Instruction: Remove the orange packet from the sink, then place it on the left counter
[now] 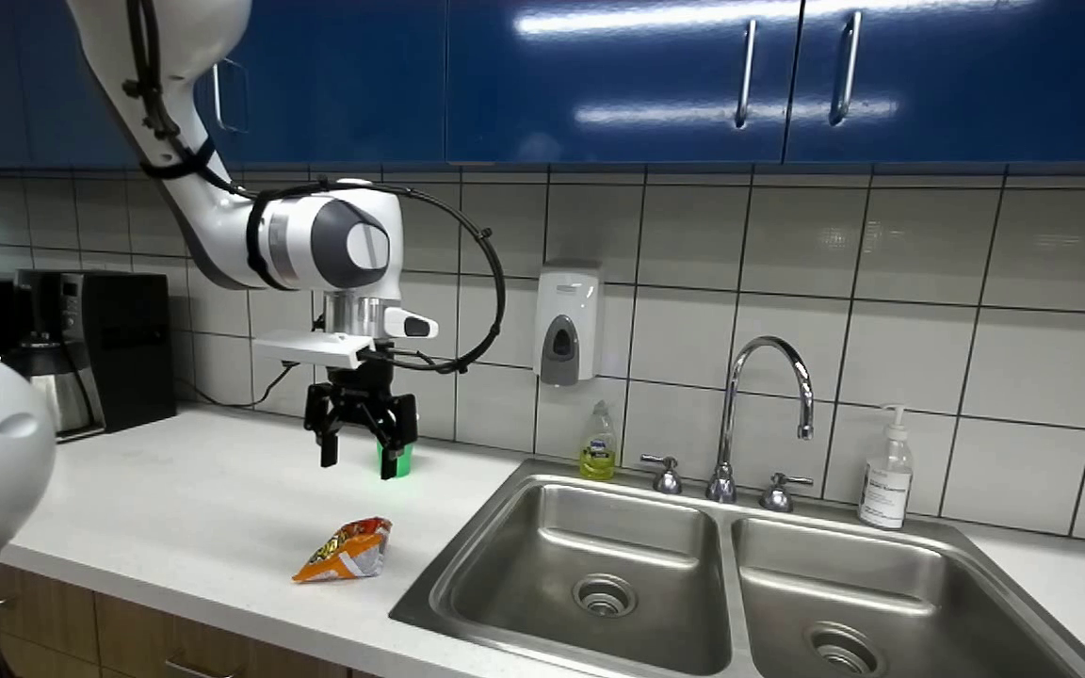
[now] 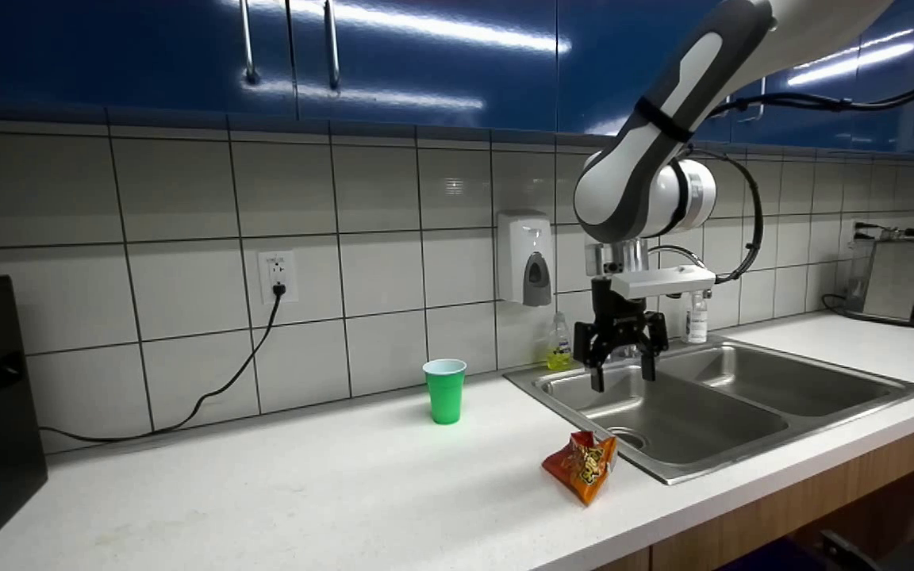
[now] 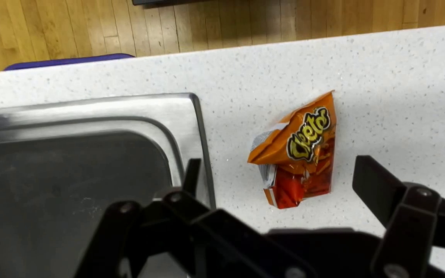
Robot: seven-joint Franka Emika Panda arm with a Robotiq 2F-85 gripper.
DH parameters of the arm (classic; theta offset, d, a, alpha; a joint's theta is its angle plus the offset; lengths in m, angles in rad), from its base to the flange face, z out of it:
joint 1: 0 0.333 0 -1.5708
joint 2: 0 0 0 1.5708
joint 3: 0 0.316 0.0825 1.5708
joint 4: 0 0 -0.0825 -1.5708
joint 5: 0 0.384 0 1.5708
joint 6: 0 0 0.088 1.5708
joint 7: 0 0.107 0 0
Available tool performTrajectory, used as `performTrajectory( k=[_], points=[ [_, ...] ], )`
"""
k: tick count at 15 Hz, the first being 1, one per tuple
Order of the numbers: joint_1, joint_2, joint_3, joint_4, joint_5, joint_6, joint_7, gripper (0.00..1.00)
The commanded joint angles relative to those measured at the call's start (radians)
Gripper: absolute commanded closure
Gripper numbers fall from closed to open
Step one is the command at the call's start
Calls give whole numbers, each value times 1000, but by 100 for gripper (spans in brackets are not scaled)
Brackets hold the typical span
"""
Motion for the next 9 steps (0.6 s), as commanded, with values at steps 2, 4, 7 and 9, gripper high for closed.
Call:
performTrajectory(
  k=[2,4,7,9],
  points=[
    [-22,-127,3,-80,8,-70,-13,0],
    [-22,-166,1,-114,9,-88,-21,0],
    [-22,-213,2,-160,2,-99,-26,0],
    [-23,-239,3,-186,-1,-96,-24,0]
  ],
)
